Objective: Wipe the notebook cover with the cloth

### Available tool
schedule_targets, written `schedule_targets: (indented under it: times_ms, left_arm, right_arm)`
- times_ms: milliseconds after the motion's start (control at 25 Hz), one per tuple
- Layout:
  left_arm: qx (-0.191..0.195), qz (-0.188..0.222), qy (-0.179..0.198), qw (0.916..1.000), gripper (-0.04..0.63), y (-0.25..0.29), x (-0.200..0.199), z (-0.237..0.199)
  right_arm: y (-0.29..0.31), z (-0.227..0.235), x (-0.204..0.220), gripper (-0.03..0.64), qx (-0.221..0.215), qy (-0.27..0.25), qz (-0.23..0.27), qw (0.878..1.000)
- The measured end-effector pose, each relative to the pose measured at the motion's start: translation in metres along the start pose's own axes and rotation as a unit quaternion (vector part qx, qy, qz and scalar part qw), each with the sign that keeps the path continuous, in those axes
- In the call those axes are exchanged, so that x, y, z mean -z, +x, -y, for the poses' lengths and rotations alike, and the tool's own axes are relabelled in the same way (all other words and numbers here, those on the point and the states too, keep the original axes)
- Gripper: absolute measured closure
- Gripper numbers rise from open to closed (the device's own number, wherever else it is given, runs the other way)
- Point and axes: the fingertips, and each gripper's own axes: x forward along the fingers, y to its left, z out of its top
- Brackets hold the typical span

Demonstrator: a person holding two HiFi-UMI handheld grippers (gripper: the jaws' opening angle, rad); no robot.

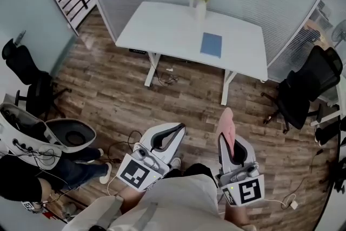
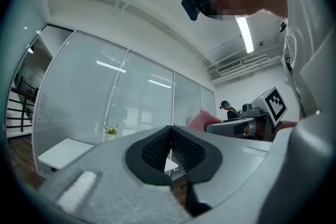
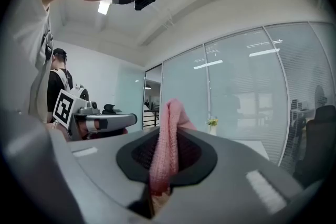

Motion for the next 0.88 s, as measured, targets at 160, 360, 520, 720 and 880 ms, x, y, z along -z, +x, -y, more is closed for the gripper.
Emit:
schedule_targets:
  times_ms: [160, 360, 520, 720, 880]
  left_arm:
    - [-0.003, -0.006, -0.009, 0.9999, 0.592, -0.003, 0.003, -0.017]
    - [0.004, -0.009, -0.002, 0.9999, 0.592, 0.012, 0.005, -0.037]
    - [0.008, -0.002, 0.004, 1.0000, 0.592, 0.029, 0.003, -0.041]
    - [0.014, -0.005, 0.002, 0.9999, 0.592, 0.063, 0.010, -0.053]
    - [0.021, -0.007, 0.009, 0.9997, 0.592, 0.107, 0.014, -0.061]
  right_arm:
    - [0.019, -0.002, 0.003, 0.588, -0.001, 0.003, -0.008, 1.000]
    - [0.039, 0.009, 0.000, 0.588, 0.007, -0.003, -0.006, 1.000]
    - [0.048, 0.024, 0.002, 0.588, 0.011, -0.006, -0.005, 1.000]
    - [0.067, 0.052, 0.004, 0.588, 0.012, -0.009, -0.001, 1.000]
    - [0.082, 0.092, 0.004, 0.588, 0.017, -0.009, 0.006, 1.000]
